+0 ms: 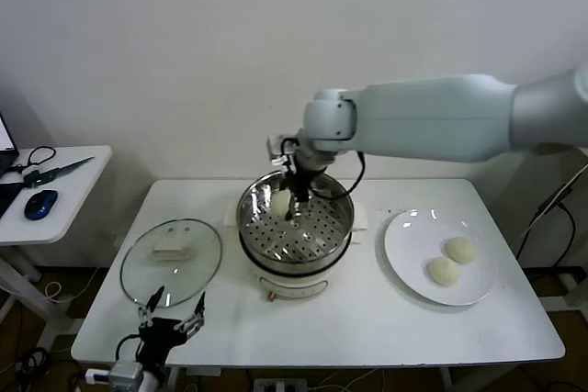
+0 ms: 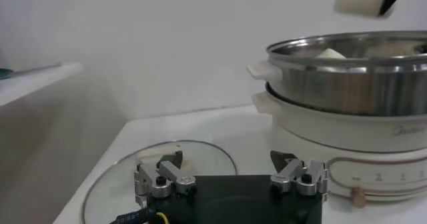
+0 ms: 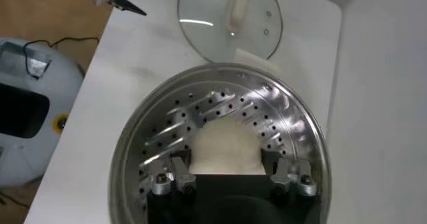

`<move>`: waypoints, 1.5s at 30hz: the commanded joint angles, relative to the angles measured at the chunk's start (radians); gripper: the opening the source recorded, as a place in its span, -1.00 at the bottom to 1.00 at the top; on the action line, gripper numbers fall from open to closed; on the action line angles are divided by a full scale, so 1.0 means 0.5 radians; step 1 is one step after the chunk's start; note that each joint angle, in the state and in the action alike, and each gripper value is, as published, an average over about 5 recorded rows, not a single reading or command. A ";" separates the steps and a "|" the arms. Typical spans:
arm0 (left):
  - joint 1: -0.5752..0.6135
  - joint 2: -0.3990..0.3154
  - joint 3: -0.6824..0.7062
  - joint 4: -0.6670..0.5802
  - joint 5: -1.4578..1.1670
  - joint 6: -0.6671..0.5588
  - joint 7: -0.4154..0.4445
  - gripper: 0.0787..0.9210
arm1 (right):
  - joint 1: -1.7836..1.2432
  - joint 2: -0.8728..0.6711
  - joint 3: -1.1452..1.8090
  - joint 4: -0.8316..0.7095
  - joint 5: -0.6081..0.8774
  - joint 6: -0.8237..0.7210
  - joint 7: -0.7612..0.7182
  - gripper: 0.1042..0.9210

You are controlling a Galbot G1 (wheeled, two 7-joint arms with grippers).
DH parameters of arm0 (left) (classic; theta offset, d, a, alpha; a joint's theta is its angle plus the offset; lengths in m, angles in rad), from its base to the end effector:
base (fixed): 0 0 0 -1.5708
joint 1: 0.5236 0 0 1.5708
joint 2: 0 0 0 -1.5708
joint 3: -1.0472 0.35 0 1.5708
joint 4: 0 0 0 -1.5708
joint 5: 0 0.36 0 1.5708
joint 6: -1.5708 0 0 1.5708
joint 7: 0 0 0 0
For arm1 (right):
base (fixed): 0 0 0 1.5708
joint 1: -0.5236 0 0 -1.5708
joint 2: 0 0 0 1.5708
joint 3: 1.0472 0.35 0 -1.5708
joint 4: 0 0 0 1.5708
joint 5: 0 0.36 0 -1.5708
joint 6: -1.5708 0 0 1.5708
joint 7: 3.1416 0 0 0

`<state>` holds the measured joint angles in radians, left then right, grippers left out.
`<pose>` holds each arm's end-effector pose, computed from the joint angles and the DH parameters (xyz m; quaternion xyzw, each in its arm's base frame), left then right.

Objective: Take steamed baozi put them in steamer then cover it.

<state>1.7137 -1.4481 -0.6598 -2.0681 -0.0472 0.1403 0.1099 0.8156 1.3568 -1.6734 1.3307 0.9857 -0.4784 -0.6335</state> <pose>0.1402 0.0645 -0.3287 -0.0247 -0.9865 -0.0548 0.1522 0.5243 0.1844 -0.0564 0.5392 -0.5602 0.5461 0.3118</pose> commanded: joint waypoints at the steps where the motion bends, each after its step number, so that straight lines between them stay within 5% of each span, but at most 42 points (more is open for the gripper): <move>1: -0.003 0.003 0.004 -0.018 -0.001 0.000 0.002 0.77 | -0.291 0.159 0.059 -0.229 -0.026 -0.120 0.171 0.43; 14: -0.007 0.012 -0.011 0.003 -0.015 -0.005 -0.001 0.77 | -0.452 0.245 0.120 -0.474 -0.078 -0.103 0.159 0.43; 25: 0.005 -0.003 -0.010 -0.016 -0.007 0.008 0.001 0.77 | -0.222 0.125 0.080 -0.305 -0.077 0.026 -0.046 0.75; 36: 0.008 -0.010 -0.011 -0.040 -0.001 0.018 0.000 0.77 | 0.521 -0.664 -0.310 -0.079 -0.350 0.597 -0.881 0.76; 45: -0.008 -0.003 -0.028 -0.032 -0.032 0.010 -0.006 0.77 | 0.630 -1.352 -0.649 0.137 -0.854 0.726 -0.894 0.76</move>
<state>1.7118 -1.4508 -0.6719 -2.0844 -0.0563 0.1464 0.1078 1.0226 0.9689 -1.8620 1.3178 0.7276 -0.2159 -0.9771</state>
